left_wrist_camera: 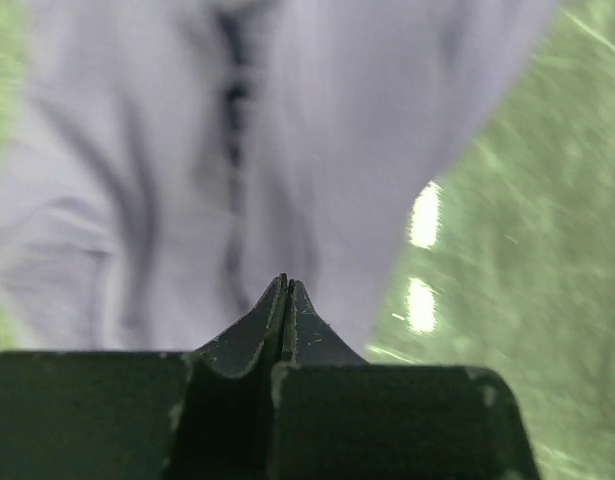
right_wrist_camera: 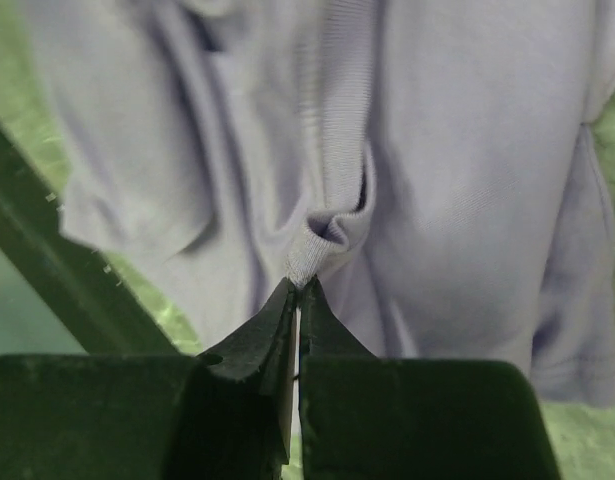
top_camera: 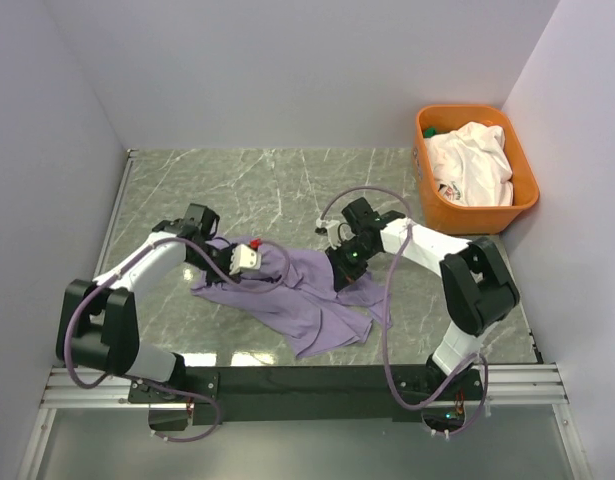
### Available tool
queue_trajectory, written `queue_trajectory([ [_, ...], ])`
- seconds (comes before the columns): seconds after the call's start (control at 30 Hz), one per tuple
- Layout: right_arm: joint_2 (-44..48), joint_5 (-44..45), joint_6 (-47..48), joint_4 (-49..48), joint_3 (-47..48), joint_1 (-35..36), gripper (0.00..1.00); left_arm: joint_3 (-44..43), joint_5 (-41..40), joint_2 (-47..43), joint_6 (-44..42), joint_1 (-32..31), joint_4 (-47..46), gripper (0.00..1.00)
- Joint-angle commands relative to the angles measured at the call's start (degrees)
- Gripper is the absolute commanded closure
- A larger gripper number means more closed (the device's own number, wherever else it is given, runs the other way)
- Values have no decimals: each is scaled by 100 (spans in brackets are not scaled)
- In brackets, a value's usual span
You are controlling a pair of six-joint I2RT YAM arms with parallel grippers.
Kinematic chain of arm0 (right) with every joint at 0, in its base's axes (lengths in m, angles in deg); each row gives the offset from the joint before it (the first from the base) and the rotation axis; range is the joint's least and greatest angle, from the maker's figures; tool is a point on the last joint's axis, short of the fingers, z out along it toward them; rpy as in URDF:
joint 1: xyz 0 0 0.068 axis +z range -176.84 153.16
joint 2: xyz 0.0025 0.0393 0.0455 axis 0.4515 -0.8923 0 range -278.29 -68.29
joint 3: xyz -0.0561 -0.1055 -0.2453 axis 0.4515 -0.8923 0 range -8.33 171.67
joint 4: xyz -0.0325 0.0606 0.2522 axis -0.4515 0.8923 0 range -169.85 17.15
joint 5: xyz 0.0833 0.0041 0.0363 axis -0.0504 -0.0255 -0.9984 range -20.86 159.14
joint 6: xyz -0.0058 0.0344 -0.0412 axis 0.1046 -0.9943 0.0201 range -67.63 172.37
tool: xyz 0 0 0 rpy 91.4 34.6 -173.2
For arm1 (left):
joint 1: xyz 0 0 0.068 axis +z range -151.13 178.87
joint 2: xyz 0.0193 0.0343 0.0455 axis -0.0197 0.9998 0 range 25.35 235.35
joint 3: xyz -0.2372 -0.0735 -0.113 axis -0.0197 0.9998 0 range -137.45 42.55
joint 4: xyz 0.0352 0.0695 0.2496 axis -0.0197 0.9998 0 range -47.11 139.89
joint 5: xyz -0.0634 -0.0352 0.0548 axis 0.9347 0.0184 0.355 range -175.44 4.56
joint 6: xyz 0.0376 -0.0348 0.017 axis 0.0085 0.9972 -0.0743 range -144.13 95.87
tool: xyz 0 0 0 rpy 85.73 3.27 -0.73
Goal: Fold and stack the t-shirts
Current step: Flatten the tshirt out
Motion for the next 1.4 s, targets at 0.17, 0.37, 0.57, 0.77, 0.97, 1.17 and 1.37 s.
queue_trajectory([
  [0.17,1051,-295,495,164,-356,81,100,-671,666,301,643,239,40,30],
  [0.37,1640,83,442,6,-647,81,100,-1850,1003,1417,1841,266,-567,23],
  [0.57,1606,277,557,41,-620,81,100,-2386,854,2173,1719,-94,-542,23],
  [0.77,1597,233,592,67,-568,72,100,-2413,546,2631,1745,-287,-866,25],
  [0.97,1746,618,706,146,-673,63,100,-2695,309,2878,1358,-314,-94,79],
  [1.17,1817,1181,794,304,11,-488,100,-2913,510,1807,2172,344,-31,99],
  [1.37,1720,1621,1110,383,1680,-895,100,-3635,230,963,3482,670,-751,99],
])
